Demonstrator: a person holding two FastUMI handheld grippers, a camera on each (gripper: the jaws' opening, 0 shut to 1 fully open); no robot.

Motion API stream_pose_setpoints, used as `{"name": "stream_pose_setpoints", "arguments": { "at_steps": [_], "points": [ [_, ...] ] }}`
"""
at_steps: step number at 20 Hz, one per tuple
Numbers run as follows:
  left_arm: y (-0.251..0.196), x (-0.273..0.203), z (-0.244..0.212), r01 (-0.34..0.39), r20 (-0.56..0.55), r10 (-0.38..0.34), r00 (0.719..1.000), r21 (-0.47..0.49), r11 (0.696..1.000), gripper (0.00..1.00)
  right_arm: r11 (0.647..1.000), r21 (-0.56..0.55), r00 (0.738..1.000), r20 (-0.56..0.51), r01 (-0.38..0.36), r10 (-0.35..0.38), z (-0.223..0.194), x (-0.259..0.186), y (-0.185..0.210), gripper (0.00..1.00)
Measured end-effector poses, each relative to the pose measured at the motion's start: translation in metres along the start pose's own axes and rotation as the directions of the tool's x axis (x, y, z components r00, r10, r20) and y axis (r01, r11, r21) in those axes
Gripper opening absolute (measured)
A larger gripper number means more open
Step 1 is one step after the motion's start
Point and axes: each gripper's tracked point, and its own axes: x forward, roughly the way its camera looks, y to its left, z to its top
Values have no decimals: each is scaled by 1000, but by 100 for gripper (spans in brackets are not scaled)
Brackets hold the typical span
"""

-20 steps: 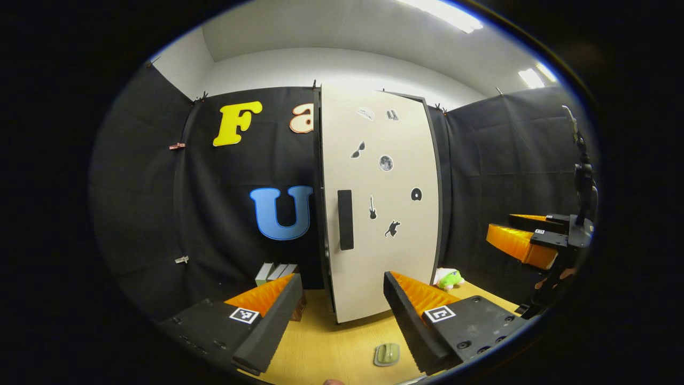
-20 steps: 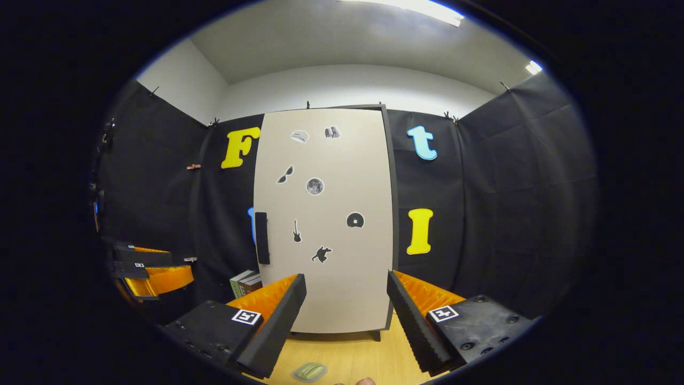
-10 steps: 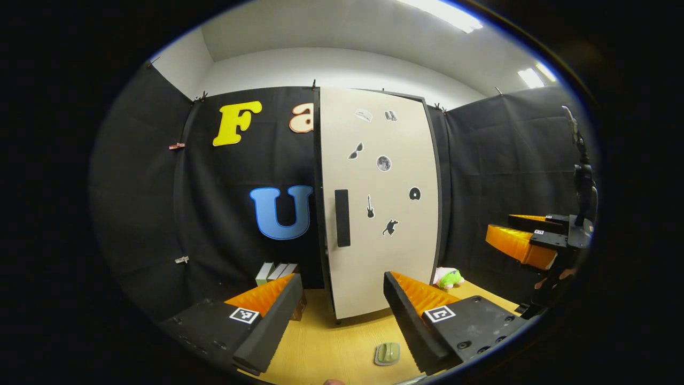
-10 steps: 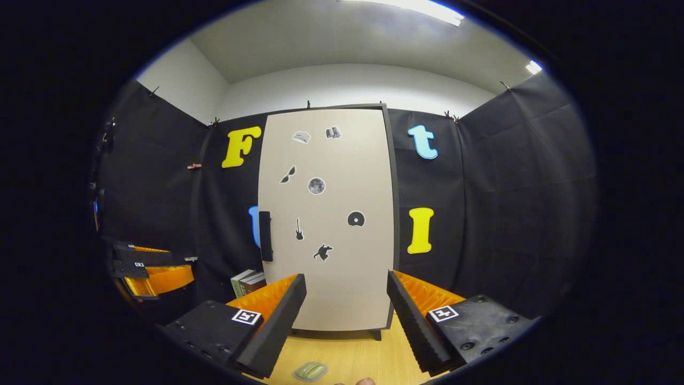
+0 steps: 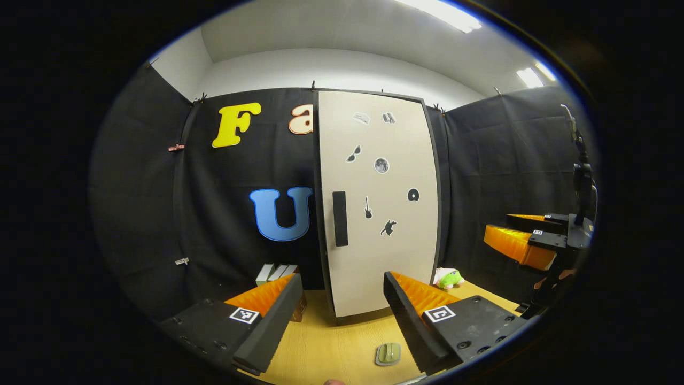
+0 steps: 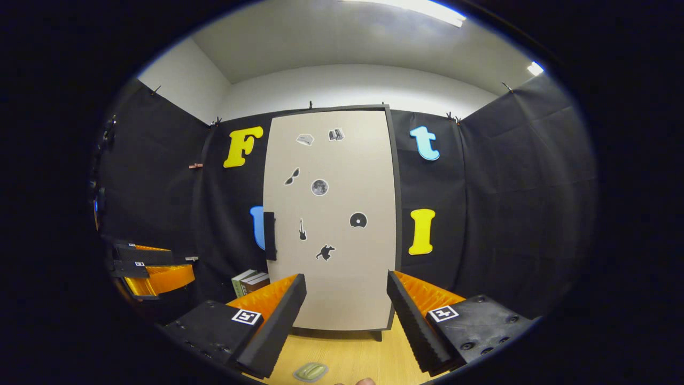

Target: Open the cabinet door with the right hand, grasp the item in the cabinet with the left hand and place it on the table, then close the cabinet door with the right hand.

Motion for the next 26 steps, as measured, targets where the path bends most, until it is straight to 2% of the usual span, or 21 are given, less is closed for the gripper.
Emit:
{"name": "stream_pose_setpoints", "arguments": {
  "at_steps": [17, 26],
  "points": [
    [7, 3, 0, -16, 11, 16, 1000, -13, 1000, 96, 1000, -6, 1000, -7, 8, -8, -3, 0, 1, 97],
    [21, 1, 5, -70, 39, 71, 997, -41, 997, 96, 1000, -8, 999, -34, 22, -22, -8, 1, -1, 97]
  ]
}}
